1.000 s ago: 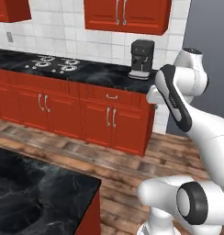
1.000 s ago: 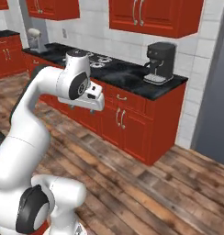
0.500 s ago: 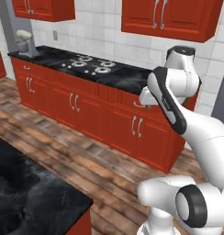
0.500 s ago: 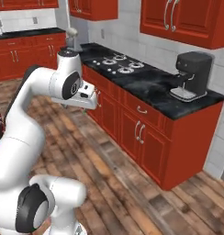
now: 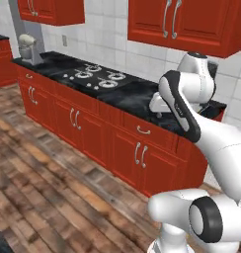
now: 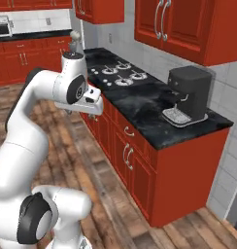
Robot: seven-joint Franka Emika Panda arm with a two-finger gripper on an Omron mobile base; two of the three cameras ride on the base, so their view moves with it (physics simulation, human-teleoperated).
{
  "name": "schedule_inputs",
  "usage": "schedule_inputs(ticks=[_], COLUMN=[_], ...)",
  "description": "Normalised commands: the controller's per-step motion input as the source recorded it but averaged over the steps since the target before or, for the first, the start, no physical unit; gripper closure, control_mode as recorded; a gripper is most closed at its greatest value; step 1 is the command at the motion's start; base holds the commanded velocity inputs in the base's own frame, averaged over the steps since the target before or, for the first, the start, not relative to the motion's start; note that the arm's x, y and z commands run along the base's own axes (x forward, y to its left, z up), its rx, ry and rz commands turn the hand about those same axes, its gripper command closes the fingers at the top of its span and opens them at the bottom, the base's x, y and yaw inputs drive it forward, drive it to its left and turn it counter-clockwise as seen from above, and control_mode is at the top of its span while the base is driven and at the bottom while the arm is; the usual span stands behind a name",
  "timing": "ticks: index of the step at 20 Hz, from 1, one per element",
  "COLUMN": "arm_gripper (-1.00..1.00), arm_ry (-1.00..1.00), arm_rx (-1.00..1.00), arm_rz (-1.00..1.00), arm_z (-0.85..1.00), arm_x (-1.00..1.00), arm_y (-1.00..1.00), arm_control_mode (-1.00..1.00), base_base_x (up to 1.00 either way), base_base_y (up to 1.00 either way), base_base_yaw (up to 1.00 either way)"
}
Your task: Navigate to the stove.
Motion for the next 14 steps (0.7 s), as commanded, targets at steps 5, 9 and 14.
schedule_inputs(ticks=[5, 9, 14], arm_gripper=[-1.00, -1.00, -1.00], arm_ry=[0.00, 0.00, 0.00], arm_rx=[0.00, 0.00, 0.00], arm_rz=[0.00, 0.00, 0.00], arm_z=[0.00, 0.00, 0.00], arm_x=[0.00, 0.00, 0.00], arm_y=[0.00, 0.00, 0.00], arm_control_mode=[1.00, 1.00, 1.00], base_base_x=[1.00, 1.00, 1.00], base_base_y=[-0.36, 0.21, 0.59], base_base_yaw=[0.12, -0.13, -0.29])
